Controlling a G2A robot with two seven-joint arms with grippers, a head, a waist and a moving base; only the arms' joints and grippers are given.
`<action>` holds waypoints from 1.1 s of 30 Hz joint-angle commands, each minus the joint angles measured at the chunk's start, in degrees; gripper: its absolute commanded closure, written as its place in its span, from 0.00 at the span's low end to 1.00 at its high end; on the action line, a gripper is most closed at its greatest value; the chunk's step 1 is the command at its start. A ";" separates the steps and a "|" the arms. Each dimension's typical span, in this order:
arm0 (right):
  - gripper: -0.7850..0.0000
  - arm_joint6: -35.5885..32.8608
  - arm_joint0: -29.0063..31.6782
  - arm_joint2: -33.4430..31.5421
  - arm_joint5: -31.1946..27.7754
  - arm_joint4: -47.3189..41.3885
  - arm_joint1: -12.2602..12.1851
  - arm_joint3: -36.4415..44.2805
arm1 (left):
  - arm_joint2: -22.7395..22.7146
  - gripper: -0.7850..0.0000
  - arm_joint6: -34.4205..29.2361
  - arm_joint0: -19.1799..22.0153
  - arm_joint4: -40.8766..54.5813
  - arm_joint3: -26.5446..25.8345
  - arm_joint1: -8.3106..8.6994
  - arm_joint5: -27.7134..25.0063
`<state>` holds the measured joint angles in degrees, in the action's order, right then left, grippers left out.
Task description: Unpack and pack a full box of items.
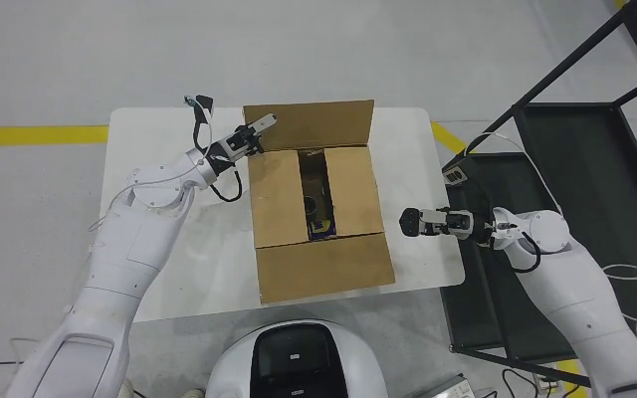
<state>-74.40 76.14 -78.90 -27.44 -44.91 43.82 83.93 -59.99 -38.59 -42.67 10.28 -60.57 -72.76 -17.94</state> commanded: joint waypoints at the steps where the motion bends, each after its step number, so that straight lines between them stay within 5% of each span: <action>1: 0.00 0.00 0.00 0.00 0.00 0.00 0.00 0.00 | 0.00 0.00 0.00 0.01 0.00 0.01 0.00 0.00; 11: 0.00 0.00 0.00 0.00 0.00 0.00 0.00 0.00 | -0.59 0.00 6.44 2.38 0.51 -1.47 -0.75 5.60; 24: 0.00 0.00 0.00 0.00 0.00 0.00 0.00 0.00 | 10.68 0.00 21.31 13.61 -4.05 17.99 -7.28 14.41; 33: 0.00 0.00 0.00 0.00 0.00 0.00 0.00 0.00 | 15.74 0.00 21.27 17.46 -9.20 27.16 -10.73 17.16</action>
<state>-74.40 76.14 -78.90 -27.44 -44.91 43.82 83.93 -44.44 -17.43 -25.37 1.20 -34.35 -83.16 -0.55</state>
